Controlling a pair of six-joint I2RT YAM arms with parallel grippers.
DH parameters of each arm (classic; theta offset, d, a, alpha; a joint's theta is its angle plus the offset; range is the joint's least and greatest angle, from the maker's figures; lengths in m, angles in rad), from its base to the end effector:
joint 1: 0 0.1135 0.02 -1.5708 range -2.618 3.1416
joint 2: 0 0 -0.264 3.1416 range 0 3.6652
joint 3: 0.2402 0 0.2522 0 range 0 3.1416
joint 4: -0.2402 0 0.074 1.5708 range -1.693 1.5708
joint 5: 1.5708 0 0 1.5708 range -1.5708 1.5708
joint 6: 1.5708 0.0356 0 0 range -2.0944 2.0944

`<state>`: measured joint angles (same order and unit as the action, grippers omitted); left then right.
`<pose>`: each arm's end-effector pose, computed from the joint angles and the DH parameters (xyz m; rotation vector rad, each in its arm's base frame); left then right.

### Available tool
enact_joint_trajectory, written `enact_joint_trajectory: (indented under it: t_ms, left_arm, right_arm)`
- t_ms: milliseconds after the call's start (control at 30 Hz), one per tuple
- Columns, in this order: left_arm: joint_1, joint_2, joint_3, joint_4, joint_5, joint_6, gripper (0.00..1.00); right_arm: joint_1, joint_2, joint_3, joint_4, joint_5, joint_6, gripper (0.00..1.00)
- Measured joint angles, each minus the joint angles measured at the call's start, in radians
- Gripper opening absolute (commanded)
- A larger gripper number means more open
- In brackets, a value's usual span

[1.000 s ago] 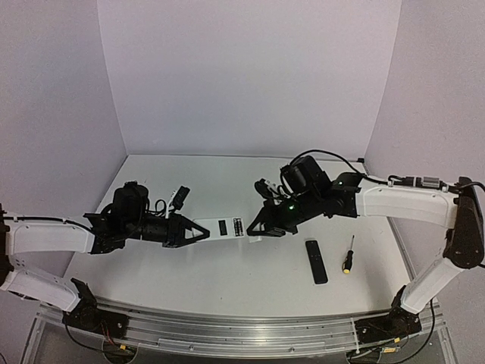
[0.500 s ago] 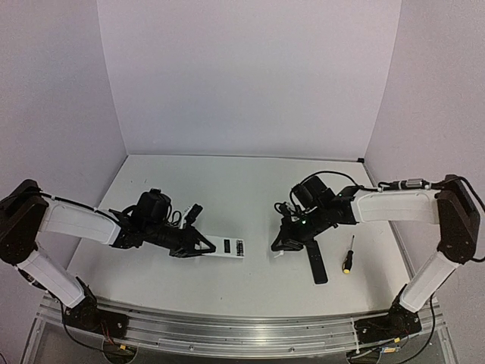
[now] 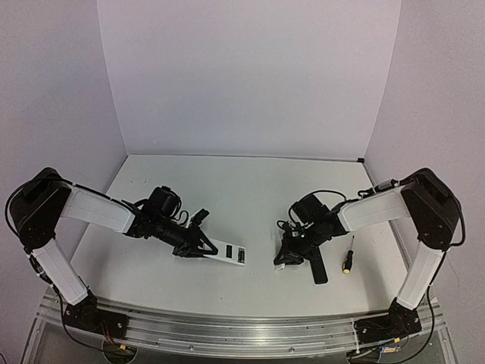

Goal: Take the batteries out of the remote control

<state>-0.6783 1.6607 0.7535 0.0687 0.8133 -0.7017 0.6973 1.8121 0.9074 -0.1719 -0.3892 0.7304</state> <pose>0.2233 -0.2132 0.1472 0.4085 2.6678 -1.5344 0.2461 0.2238 0.1202 -0.0956 2.8840 0.9053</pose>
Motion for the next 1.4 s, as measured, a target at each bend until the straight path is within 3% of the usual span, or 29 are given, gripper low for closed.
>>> enact_joint_trajectory:
  t_ms: [233,367,433,500,633,833,1067,1400]
  left_arm:
    - [0.032,0.029,0.043,-0.123,-0.017,0.047,0.56]
    - [0.063,0.029,0.065,-0.2,-0.07,0.063,0.72]
    - [0.074,0.029,0.088,-0.239,-0.113,0.076,0.91]
    - [0.083,0.028,0.11,-0.269,-0.152,0.085,0.99]
    - [0.091,0.018,0.156,-0.359,-0.27,0.099,1.0]
    - [0.09,-0.068,0.146,-0.404,-0.38,0.064,1.0]
    - [-0.007,-0.213,-0.063,-0.224,-0.387,-0.113,1.0]
    - [-0.058,-0.128,-0.126,0.003,-0.401,-0.254,1.0]
  right_arm:
    - [-0.039,-0.052,-0.066,0.074,-0.03,0.019,0.47]
    - [-0.051,-0.106,-0.1,0.061,-0.001,0.026,0.56]
    - [-0.053,-0.135,-0.107,0.028,0.029,0.026,0.6]
    - [-0.054,-0.165,-0.11,-0.008,0.061,0.023,0.66]
    - [-0.055,-0.238,-0.109,-0.094,0.12,0.001,0.82]
    - [-0.055,-0.363,-0.107,-0.208,0.221,-0.023,0.87]
    - [-0.055,-0.524,-0.137,-0.246,0.331,-0.023,0.87]
    - [-0.055,-0.667,-0.214,-0.303,0.507,-0.018,0.87]
